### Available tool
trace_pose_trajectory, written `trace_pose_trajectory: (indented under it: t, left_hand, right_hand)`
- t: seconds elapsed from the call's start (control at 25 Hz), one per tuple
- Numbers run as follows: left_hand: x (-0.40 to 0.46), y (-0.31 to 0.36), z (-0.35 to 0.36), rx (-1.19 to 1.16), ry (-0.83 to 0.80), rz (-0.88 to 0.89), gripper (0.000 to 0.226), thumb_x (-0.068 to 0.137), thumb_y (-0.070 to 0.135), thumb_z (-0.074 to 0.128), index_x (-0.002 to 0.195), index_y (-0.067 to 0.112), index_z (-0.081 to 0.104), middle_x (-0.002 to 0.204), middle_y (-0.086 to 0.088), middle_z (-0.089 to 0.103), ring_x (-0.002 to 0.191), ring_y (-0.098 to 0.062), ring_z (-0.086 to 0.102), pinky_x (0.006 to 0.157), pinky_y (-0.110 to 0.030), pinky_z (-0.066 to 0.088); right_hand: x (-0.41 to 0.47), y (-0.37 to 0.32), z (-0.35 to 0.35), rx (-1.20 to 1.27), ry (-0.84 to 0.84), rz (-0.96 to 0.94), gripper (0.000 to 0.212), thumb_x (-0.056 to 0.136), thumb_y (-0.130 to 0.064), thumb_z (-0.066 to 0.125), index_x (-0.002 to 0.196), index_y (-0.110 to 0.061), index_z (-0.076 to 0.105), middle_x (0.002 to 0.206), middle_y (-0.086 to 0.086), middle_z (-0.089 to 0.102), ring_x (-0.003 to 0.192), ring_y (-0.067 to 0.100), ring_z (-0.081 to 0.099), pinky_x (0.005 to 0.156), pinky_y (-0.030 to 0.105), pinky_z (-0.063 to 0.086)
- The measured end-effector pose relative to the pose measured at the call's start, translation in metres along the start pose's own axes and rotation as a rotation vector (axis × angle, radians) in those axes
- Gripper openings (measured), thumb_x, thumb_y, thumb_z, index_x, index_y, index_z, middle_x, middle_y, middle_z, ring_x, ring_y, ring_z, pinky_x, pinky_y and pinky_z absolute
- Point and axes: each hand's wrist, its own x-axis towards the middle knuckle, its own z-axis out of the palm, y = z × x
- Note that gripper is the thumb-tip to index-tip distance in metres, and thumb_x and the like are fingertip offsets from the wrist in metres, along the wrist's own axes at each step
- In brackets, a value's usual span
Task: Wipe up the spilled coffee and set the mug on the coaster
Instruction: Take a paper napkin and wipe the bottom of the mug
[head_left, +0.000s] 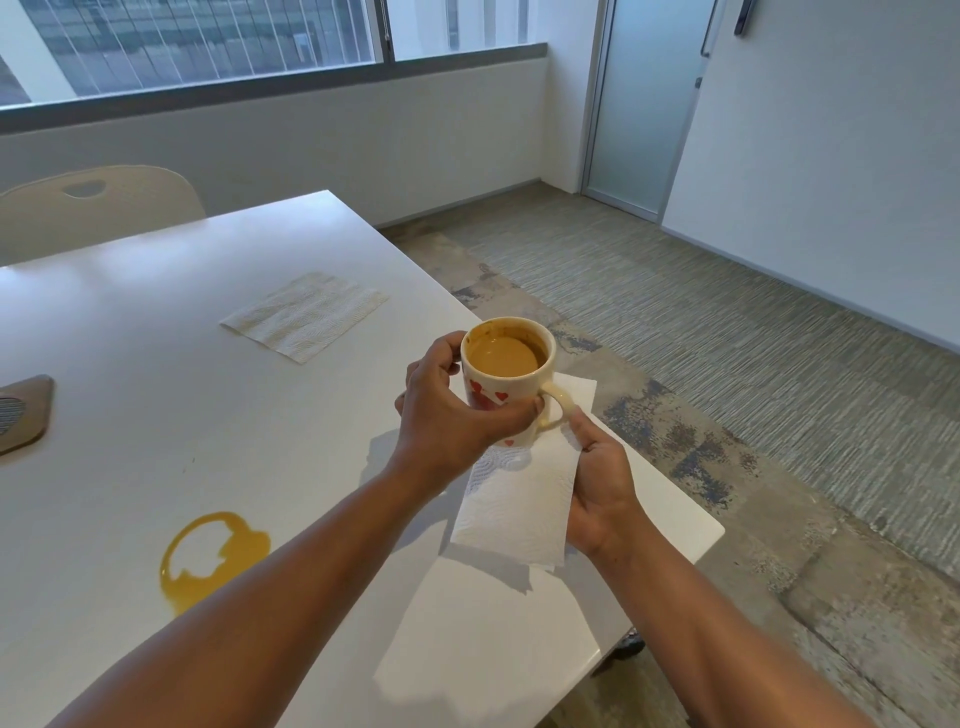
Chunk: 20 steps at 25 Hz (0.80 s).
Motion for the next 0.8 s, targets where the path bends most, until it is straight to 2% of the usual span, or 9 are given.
trace_pose_trajectory:
  t: [0.16,0.36,0.52,0.6,0.68,0.76,0.8]
  left_hand:
    - [-0.004,0.001,0.001,-0.041,-0.022,-0.004,0.097,0.05,0.077,0.081,0.134,0.039,0.051,0.134,0.011,0.061,0.123,-0.021,0.058,0.102,-0.052,0.055]
    - [-0.012,-0.004,0.002,-0.03,-0.046,0.033,0.091,0.055,0.072,0.083,0.133,0.041,0.05,0.134,0.013,0.06,0.123,-0.018,0.057,0.102,-0.051,0.054]
    - [-0.012,-0.008,0.0,-0.017,-0.057,0.057,0.086,0.059,0.068,0.085,0.133,0.042,0.05,0.134,0.016,0.061,0.122,-0.015,0.058,0.103,-0.049,0.053]
    - [-0.01,-0.01,-0.002,-0.019,-0.077,0.071,0.083,0.06,0.068,0.086,0.132,0.044,0.05,0.132,0.018,0.061,0.121,-0.013,0.058,0.102,-0.047,0.054]
    - [-0.009,-0.011,-0.003,-0.033,-0.088,0.089,0.081,0.061,0.068,0.085,0.13,0.045,0.05,0.13,0.02,0.062,0.12,-0.011,0.059,0.101,-0.045,0.055]
    - [-0.008,-0.012,-0.004,-0.06,-0.102,0.102,0.081,0.059,0.07,0.084,0.129,0.045,0.051,0.128,0.021,0.063,0.12,-0.011,0.06,0.099,-0.038,0.056]
    - [-0.007,-0.012,-0.004,-0.075,-0.112,0.107,0.08,0.059,0.07,0.084,0.128,0.046,0.052,0.126,0.024,0.063,0.119,-0.008,0.06,0.098,-0.03,0.055]
  right_hand:
    - [0.002,0.006,0.002,0.043,-0.09,0.02,0.061,0.105,-0.053,0.04,0.144,-0.009,0.056,0.141,0.021,0.06,0.133,0.04,0.054,0.115,0.052,0.039]
    - [0.005,0.007,0.002,0.042,-0.156,0.055,0.066,0.105,-0.054,0.033,0.147,-0.006,0.05,0.142,0.022,0.057,0.14,0.038,0.045,0.123,0.048,0.022]
    - [0.002,0.005,0.002,0.069,-0.14,0.064,0.067,0.104,-0.057,0.034,0.148,-0.009,0.051,0.138,0.021,0.06,0.129,0.04,0.054,0.112,0.05,0.037]
    - [0.0,0.004,0.005,0.077,-0.142,0.061,0.069,0.103,-0.059,0.036,0.151,-0.011,0.046,0.14,0.021,0.058,0.129,0.039,0.053,0.11,0.049,0.039]
    - [-0.002,0.003,0.009,0.071,-0.162,0.058,0.071,0.101,-0.061,0.038,0.148,-0.009,0.051,0.14,0.021,0.059,0.127,0.04,0.056,0.109,0.049,0.041]
    - [-0.003,0.002,0.01,0.074,-0.16,0.056,0.07,0.102,-0.06,0.039,0.144,-0.007,0.055,0.14,0.022,0.06,0.124,0.042,0.059,0.107,0.051,0.042]
    - [-0.003,0.001,0.009,0.083,-0.155,0.059,0.068,0.103,-0.058,0.039,0.144,-0.006,0.054,0.14,0.023,0.06,0.124,0.043,0.06,0.107,0.052,0.042]
